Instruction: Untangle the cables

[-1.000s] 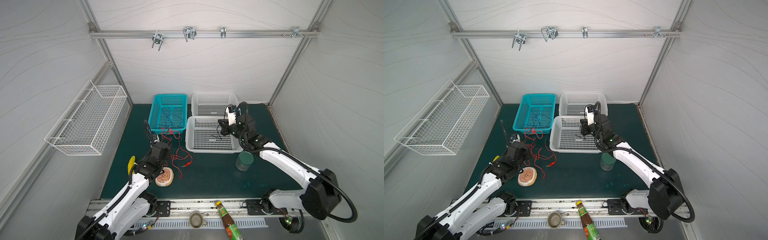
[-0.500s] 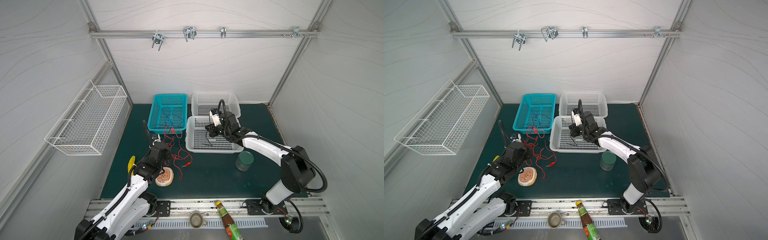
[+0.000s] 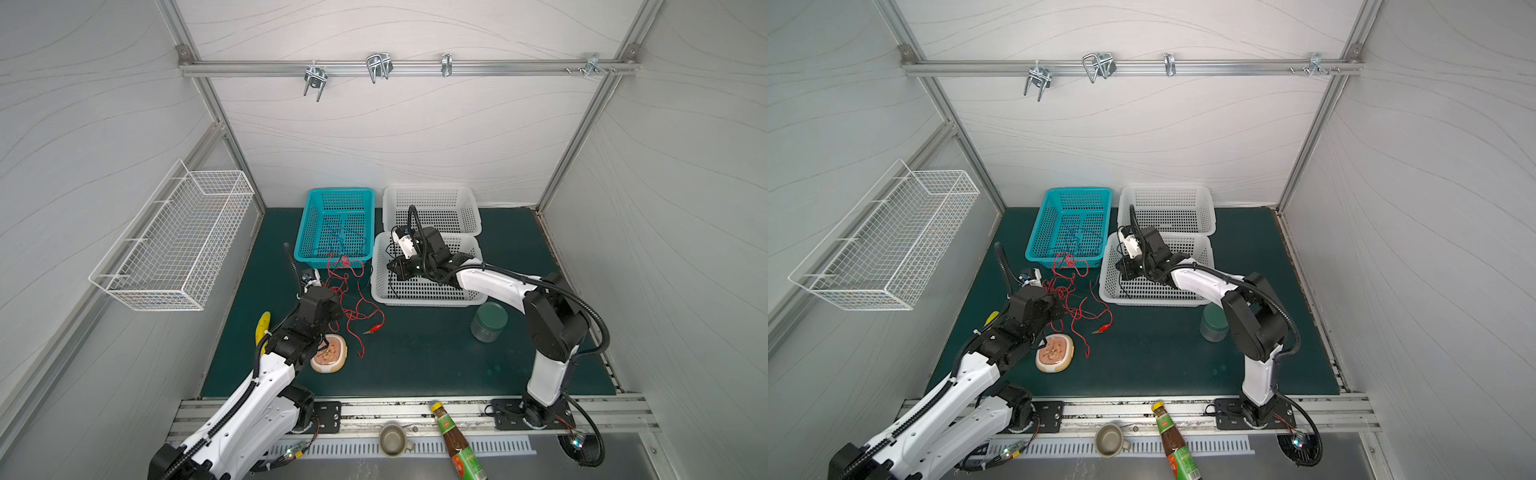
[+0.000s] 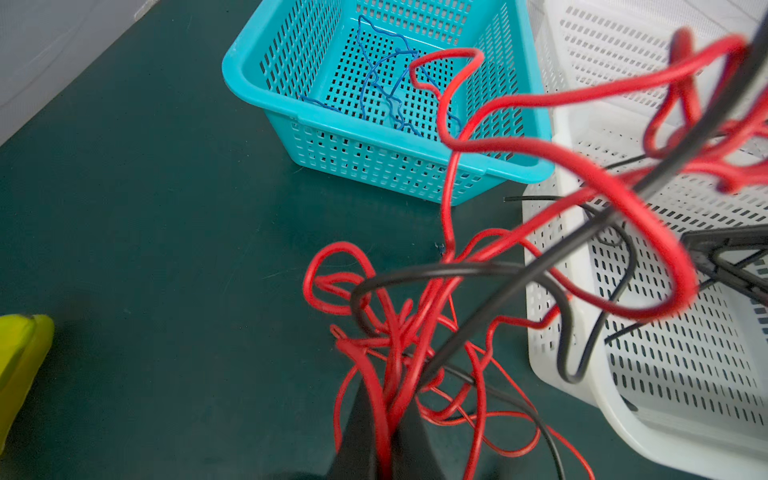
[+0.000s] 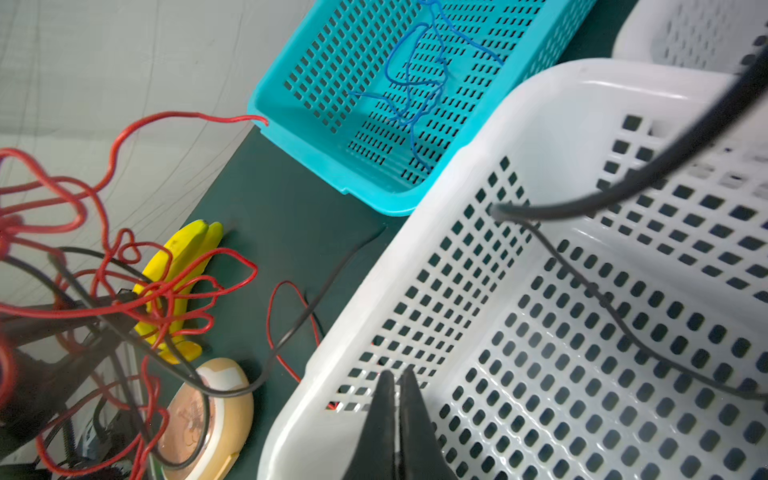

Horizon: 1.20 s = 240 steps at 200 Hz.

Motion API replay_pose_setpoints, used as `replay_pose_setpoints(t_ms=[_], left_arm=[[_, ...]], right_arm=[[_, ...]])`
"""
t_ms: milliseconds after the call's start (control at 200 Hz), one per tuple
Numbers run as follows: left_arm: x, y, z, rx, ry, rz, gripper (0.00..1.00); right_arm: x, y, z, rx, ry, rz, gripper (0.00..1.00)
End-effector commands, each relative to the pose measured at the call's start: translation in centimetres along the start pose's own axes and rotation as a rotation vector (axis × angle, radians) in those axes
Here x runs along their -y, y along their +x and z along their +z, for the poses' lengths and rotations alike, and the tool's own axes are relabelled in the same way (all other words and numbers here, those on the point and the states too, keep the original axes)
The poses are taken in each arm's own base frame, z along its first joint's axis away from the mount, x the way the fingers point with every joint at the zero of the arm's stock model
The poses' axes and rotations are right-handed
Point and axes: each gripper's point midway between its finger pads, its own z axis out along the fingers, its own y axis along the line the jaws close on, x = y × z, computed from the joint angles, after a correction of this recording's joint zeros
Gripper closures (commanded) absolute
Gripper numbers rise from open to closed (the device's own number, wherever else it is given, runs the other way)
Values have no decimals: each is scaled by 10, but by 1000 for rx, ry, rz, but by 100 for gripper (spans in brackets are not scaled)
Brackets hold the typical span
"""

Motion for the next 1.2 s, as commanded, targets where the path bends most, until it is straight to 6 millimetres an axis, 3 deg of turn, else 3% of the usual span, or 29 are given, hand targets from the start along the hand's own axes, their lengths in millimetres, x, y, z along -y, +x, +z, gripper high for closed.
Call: replay_pose_setpoints(t_ms=[0, 165, 270, 445, 545, 880, 1016, 1196], left_arm=[[4, -13, -3, 56, 22, -22, 100], [8, -16, -3, 65, 43, -22, 100], [12, -19, -4, 77, 64, -26, 100], [17, -22, -6, 86, 92, -32, 100], [19, -22, -7, 86, 103, -32, 100], [23, -21, -9, 83, 136, -47, 100], [16, -18, -9, 63, 94, -72, 100], [15, -12, -9, 10, 83, -97, 100]], right_arm=[[33, 3, -7, 16, 93, 84, 92], [67, 9, -28, 47, 193, 170, 79], [67, 7, -37, 51, 220, 143, 68], [55, 1, -51, 44, 274, 51, 61], [29, -5, -56, 70, 238, -50, 59], [-99, -4, -61, 173, -171, -321, 58], [-128, 3, -51, 161, -255, -347, 57], [-149, 10, -31, 138, -283, -360, 57]])
